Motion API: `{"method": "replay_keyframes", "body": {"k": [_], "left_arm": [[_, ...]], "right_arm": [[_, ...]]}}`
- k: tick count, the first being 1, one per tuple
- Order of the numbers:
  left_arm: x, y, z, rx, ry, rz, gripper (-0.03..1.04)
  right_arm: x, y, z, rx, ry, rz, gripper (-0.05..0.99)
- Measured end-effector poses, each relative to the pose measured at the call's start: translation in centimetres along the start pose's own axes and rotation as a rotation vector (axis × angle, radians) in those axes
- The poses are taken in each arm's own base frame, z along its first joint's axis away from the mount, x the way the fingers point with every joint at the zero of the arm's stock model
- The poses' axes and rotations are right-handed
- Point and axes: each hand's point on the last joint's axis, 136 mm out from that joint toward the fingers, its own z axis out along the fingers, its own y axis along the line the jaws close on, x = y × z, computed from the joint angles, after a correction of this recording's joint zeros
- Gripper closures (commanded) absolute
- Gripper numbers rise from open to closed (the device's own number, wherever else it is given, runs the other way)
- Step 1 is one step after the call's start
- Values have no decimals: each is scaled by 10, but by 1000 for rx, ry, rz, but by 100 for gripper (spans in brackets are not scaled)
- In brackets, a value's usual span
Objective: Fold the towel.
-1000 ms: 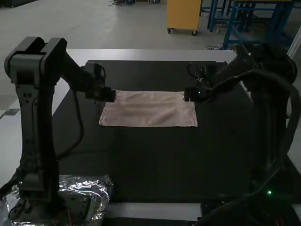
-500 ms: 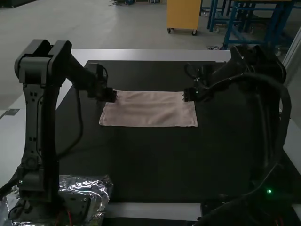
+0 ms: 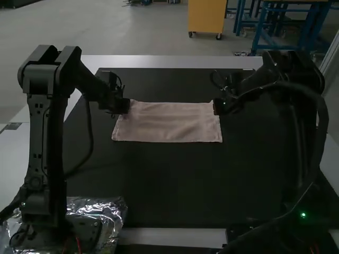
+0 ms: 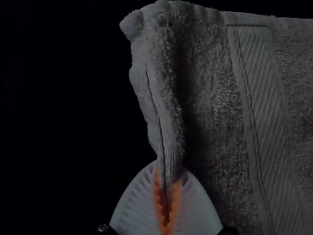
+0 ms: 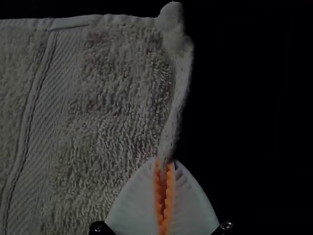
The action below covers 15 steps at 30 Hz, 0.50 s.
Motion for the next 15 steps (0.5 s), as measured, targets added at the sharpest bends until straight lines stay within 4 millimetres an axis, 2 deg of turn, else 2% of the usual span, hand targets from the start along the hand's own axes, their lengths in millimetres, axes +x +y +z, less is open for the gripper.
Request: {"method": "replay_keyframes", "body": {"k": [8, 12, 15], "left_arm": [[-1, 0, -1, 8, -2, 9, 99], [-3, 0, -7, 8, 4, 14, 99], [-8, 0, -19, 11, 3, 16, 99]], "right_arm": [[-1, 1, -5, -1, 8, 24, 96], [7, 5, -15, -16, 42, 35, 96], [6, 10, -27, -33, 39, 36, 96]]}}
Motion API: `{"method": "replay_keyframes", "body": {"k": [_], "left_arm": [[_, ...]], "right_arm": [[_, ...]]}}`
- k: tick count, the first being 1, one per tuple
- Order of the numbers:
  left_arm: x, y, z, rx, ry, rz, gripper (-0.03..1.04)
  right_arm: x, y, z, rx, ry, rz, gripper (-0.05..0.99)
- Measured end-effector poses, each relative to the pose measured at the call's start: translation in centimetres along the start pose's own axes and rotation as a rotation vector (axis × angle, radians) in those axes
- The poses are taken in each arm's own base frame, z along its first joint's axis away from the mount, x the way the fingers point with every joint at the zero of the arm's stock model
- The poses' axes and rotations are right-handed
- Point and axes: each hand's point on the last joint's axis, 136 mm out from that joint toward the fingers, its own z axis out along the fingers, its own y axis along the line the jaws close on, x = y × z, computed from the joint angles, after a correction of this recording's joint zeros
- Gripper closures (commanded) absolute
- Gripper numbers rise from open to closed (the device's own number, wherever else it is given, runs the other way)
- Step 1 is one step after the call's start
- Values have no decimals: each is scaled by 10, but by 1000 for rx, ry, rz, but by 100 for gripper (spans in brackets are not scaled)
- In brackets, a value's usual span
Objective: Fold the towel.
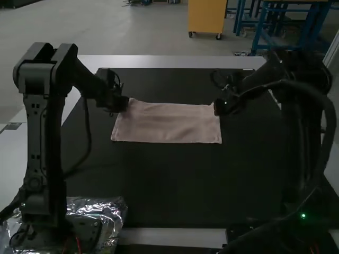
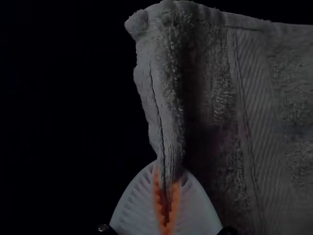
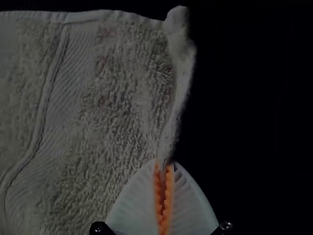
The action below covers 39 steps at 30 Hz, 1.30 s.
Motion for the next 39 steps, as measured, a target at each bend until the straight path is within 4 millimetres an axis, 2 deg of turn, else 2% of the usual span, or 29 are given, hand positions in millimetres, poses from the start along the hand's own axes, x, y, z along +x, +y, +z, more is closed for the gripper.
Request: {"method": "replay_keyframes", "body": {"k": [5, 8, 19, 26, 33, 34, 37, 38, 39], "left_arm": [[-13, 0, -24, 4, -14, 0, 99], [-11, -1, -38, 5, -16, -2, 99], [37, -10, -82, 21, 41, -18, 99], [53, -18, -109, 32, 35, -17, 99], [81, -24, -124, 40, 48, -20, 98], [86, -24, -124, 40, 50, -21, 94], [106, -25, -122, 41, 67, -29, 35], [113, -25, -121, 40, 77, -34, 14], [119, -25, -121, 39, 88, -40, 3]], "right_arm": [[-7, 8, -27, -22, -25, -3, 96], [-5, 12, -41, -37, -30, -2, 96], [43, 23, -72, -82, 30, 22, 96], [68, 29, -89, -102, 54, 29, 96], [97, 32, -93, -117, 80, 36, 95], [100, 32, -92, -120, 82, 37, 90], [112, 32, -90, -124, 87, 42, 38], [115, 32, -90, -123, 92, 44, 17], [117, 32, -90, -122, 95, 45, 8]]}}
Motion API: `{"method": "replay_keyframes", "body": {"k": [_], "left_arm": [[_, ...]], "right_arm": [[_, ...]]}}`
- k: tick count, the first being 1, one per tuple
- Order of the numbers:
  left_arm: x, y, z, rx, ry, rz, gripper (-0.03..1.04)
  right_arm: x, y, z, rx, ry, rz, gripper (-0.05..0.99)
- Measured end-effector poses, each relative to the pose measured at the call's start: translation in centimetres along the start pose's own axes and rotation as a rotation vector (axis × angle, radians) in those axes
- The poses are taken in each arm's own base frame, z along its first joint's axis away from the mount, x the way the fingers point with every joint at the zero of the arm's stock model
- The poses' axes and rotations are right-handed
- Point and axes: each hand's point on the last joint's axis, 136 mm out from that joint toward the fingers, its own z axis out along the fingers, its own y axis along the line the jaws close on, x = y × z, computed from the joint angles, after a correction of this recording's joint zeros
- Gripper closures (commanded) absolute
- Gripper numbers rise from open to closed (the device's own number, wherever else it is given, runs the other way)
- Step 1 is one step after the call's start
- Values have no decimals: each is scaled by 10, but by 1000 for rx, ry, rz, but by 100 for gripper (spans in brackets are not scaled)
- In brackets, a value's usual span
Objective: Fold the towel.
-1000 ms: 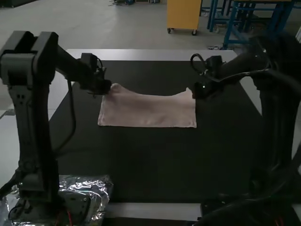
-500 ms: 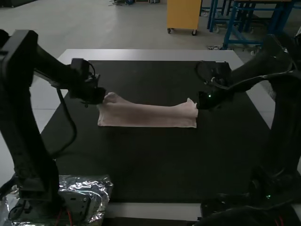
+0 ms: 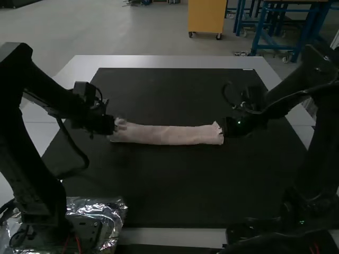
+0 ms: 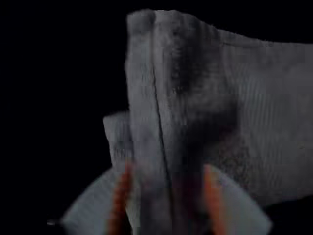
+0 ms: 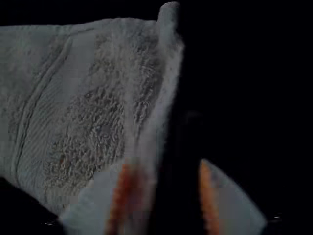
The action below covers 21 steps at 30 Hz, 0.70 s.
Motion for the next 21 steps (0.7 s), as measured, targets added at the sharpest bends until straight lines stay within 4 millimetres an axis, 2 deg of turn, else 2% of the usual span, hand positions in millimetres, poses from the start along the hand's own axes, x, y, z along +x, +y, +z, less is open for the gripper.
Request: {"method": "replay_keyframes", "body": {"k": [1, 6, 13, 16, 21], "left_arm": [[4, 1, 0, -2, 7, -5, 3], [-2, 3, -2, -6, -15, -12, 3], [-40, 11, -19, -26, -124, -42, 4], [-49, 12, -22, -27, -147, -49, 4], [-48, 12, -22, -26, -140, -58, 4]], "right_arm": [[0, 0, 0, 0, 1, 1, 3], [-7, 1, -5, 0, -22, -10, 3], [-45, 8, -20, 0, -127, -45, 3], [-45, 10, -19, 6, -130, -51, 3], [-40, 19, -11, -4, -112, -67, 3]]}}
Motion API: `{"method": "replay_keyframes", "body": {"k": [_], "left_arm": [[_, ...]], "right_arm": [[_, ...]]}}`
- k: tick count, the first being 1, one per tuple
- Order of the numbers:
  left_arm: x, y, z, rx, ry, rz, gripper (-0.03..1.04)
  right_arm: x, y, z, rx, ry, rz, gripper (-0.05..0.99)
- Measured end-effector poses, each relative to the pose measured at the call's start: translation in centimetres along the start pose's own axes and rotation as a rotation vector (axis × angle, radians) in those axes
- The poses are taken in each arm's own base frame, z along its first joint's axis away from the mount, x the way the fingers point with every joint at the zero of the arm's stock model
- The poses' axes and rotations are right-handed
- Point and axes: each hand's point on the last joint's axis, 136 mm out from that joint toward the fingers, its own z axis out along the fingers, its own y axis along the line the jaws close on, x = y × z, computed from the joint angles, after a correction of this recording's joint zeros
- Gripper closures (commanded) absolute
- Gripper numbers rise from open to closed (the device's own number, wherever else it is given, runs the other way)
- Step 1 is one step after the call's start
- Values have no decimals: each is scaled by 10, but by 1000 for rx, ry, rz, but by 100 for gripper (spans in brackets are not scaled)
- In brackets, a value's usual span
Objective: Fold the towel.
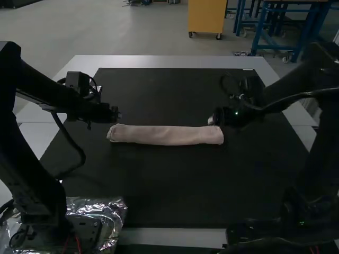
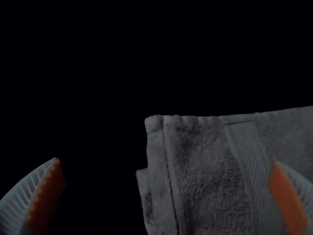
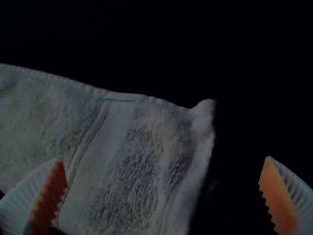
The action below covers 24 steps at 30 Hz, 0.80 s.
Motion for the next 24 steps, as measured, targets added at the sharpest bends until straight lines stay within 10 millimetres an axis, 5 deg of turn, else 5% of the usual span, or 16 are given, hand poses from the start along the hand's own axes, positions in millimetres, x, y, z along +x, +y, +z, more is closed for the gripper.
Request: {"method": "replay_keyframes", "body": {"k": [9, 11, 15, 21, 24], "left_arm": [[2, 0, 0, 0, 7, -1, 4], [2, 0, 0, 0, 7, -1, 4], [2, 0, 0, 0, 7, -1, 4], [0, 0, 0, 0, 0, 0, 4], [0, 0, 0, 0, 0, 1, 4]], "right_arm": [[27, -2, 18, 8, 67, 7, 6], [33, -1, 21, 11, 80, 6, 26], [50, 0, 29, 7, 114, 9, 96], [56, -6, 22, -28, 111, 57, 96], [60, -32, 0, 5, 98, 117, 96]]}}
